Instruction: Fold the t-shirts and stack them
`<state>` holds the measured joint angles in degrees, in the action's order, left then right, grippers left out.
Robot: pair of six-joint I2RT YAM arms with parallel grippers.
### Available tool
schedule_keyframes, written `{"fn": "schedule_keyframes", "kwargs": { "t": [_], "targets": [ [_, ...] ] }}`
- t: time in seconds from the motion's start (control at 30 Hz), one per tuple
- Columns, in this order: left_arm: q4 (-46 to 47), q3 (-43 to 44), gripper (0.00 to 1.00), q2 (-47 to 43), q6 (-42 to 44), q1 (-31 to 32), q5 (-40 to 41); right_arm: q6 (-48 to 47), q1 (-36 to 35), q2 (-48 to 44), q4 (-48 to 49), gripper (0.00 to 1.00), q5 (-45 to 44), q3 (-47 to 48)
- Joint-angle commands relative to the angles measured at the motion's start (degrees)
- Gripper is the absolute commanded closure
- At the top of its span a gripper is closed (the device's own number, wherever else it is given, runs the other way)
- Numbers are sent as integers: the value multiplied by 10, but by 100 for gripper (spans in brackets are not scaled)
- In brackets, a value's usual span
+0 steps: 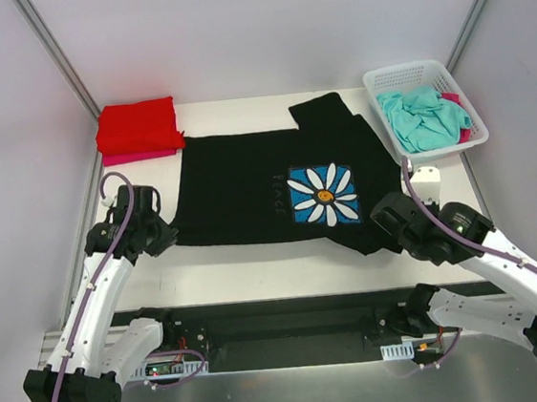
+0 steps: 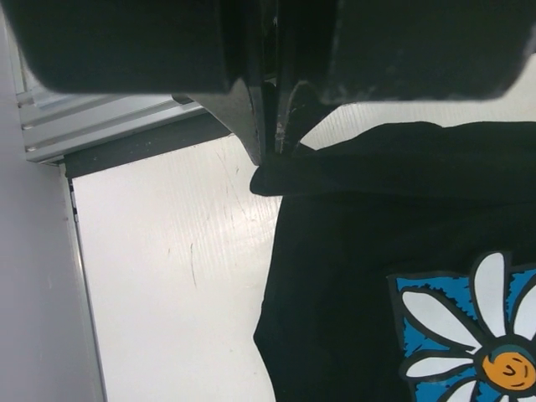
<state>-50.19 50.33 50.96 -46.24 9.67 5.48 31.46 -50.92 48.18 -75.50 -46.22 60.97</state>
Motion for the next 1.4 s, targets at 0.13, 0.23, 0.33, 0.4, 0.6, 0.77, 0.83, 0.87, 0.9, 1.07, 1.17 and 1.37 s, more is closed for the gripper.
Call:
{"fn": "schedule_keyframes", "kwargs": {
  "t": [0.13, 0.23, 0.33, 0.4, 0.6, 0.77, 0.83, 0.87, 0.9, 1.07, 1.17, 1.37],
  "targets": [
    [-7, 52, 100, 35, 26, -3, 20, -82, 43, 36, 36, 99, -16, 12],
    [-5, 62, 100, 45, 29, -2, 18, -106, 58, 43, 51, 99, -14, 12],
    [0, 68, 100, 57, 31, -2, 16, -130, 80, 48, 69, 99, -9, 19],
    [7, 72, 100, 64, 31, -2, 13, -155, 99, 52, 79, 99, -4, 23],
    [23, 88, 100, 95, 33, -2, 8, -223, 147, 84, 138, 99, 27, 33],
    [33, 99, 100, 123, 34, -2, 7, -256, 174, 125, 187, 99, 55, 42],
    [38, 105, 100, 135, 34, -2, 6, -267, 184, 147, 203, 99, 66, 48],
    [40, 107, 100, 139, 34, -2, 6, -271, 187, 155, 207, 99, 68, 50],
    [41, 112, 100, 143, 34, -2, 5, -273, 193, 167, 212, 99, 71, 54],
    [50, 123, 100, 172, 37, -2, 7, -295, 212, 196, 234, 99, 82, 67],
    [56, 125, 100, 184, 38, -2, 7, -302, 230, 212, 243, 99, 89, 81],
    [65, 126, 100, 205, 37, -2, 8, -308, 262, 251, 251, 99, 111, 121]
  ]
}}
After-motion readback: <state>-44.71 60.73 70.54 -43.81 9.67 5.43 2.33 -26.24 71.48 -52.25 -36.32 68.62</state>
